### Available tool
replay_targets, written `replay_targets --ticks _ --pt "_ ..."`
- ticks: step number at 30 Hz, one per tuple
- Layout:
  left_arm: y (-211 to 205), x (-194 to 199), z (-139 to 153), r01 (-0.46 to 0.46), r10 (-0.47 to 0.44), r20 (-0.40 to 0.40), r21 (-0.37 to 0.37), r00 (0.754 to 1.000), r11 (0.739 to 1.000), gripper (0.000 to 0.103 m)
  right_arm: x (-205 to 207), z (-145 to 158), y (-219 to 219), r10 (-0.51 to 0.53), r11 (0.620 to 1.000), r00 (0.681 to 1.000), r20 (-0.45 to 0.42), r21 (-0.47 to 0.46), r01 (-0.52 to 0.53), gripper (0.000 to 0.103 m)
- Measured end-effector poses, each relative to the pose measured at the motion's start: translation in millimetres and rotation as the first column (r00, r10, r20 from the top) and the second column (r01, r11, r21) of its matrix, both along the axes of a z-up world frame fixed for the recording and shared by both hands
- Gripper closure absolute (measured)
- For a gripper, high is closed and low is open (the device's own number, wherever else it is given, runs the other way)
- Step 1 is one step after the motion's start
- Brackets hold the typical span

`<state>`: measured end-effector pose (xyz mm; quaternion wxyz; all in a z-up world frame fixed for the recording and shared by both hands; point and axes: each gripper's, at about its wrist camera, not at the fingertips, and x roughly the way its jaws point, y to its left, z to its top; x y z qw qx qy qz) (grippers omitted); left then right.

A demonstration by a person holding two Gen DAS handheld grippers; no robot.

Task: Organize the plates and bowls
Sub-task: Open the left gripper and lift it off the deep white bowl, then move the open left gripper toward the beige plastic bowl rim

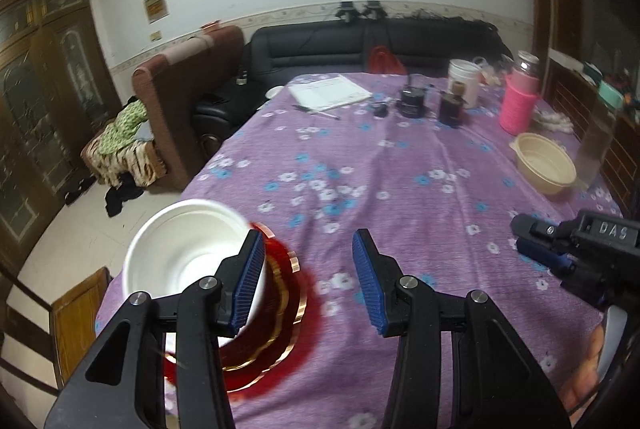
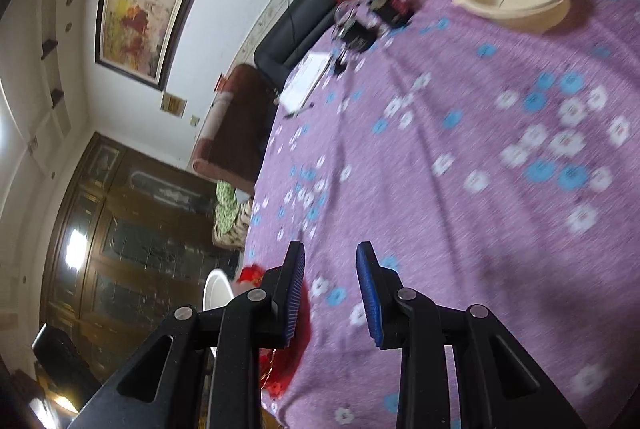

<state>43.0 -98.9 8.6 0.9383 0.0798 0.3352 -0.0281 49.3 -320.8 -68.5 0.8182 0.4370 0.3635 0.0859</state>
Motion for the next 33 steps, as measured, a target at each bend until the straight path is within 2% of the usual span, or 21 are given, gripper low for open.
replay_targets --ticks 4,8,14,20,24,27,30,33 --pt "-27.3 7.1 1.4 0.036 -0.036 -0.004 0.019 0.999 0.999 0.059 -3.6 3.6 -35.2 -0.047 0.999 0.999 0.013 -0.023 0.048 0.073" --pt "-59.1 18.6 1.5 0.070 -0.070 -0.002 0.039 0.998 0.997 0.048 -3.3 5.5 -72.6 -0.100 0.994 0.995 0.019 -0.051 0.101 0.073" --pt "-99.8 41.5 -5.0 0.107 -0.106 -0.018 0.064 0.994 0.992 0.047 -1.7 7.7 -125.4 -0.187 0.978 0.982 0.028 -0.089 0.189 0.073" --pt "-139.2 70.7 -17.7 0.155 -0.151 -0.068 0.058 0.986 0.986 0.047 -1.3 16.9 -176.8 -0.295 0.937 0.953 0.068 -0.173 0.303 0.072" --pt "-161.8 85.2 -26.1 0.177 -0.171 -0.094 0.052 0.981 0.983 0.047 -0.9 20.6 -206.6 -0.376 0.896 0.921 0.096 -0.217 0.389 0.060" --pt "-176.9 92.5 -30.8 0.193 -0.187 -0.105 0.060 0.977 0.979 0.047 4.3 23.4 -228.1 -0.419 0.864 0.901 0.116 -0.253 0.435 0.057" --pt "-189.4 98.4 -32.0 0.206 -0.198 -0.102 0.068 0.975 0.976 0.047 9.7 22.3 -242.1 -0.437 0.848 0.891 0.118 -0.274 0.453 0.053" --pt "-202.7 106.9 -33.1 0.215 -0.207 -0.098 0.079 0.973 0.973 0.047 11.4 11.0 -252.4 -0.452 0.849 0.886 0.105 -0.255 0.463 0.051"
